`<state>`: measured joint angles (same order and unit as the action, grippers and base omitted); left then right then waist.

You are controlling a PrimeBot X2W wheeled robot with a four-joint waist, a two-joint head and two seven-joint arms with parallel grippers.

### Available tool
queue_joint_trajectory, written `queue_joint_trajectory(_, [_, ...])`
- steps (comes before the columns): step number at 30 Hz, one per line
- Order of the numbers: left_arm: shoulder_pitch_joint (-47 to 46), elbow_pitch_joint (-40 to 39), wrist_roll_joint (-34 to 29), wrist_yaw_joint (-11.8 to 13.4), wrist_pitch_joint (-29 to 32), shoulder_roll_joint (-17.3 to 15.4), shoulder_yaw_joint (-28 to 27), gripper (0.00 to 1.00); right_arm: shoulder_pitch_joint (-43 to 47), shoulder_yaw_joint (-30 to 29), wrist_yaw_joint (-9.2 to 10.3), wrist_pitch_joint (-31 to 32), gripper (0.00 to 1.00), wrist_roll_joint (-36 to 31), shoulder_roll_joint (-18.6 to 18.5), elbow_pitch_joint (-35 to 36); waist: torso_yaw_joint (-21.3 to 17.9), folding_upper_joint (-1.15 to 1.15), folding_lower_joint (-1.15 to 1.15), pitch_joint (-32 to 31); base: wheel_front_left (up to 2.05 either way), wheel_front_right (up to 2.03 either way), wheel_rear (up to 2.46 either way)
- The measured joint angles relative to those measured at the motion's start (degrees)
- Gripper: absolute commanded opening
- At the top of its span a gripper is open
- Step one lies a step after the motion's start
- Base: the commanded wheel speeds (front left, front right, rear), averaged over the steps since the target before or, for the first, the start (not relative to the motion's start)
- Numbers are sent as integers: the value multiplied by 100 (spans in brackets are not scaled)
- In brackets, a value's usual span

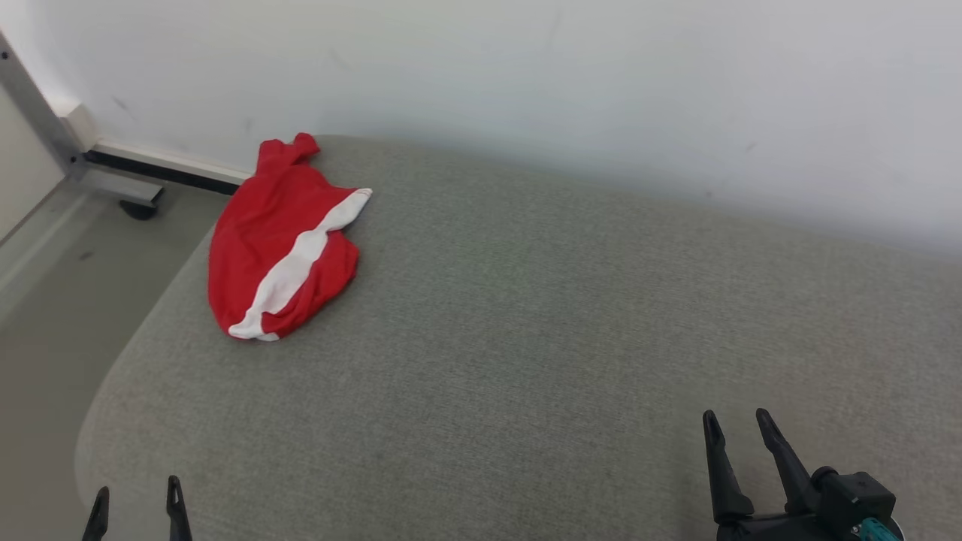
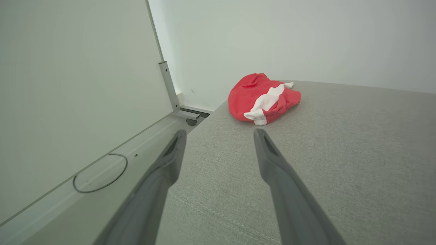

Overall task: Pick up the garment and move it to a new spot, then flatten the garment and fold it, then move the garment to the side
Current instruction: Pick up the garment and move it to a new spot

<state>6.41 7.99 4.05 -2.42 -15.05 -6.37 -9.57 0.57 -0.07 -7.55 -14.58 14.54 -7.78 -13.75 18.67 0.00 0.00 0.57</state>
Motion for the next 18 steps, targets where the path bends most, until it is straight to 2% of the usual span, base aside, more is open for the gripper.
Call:
queue_joint_trajectory(11, [30, 2, 102, 41, -1, -22, -67, 100, -33, 69, 0, 27, 100, -16, 41, 4, 775, 0, 0, 63, 0, 0, 0])
queue_joint_trajectory(18, [40, -16, 123, 65, -1, -26, -100, 100, -52, 92, 0, 27, 100, -10, 29, -4, 968, 0, 0, 119, 0, 0, 0])
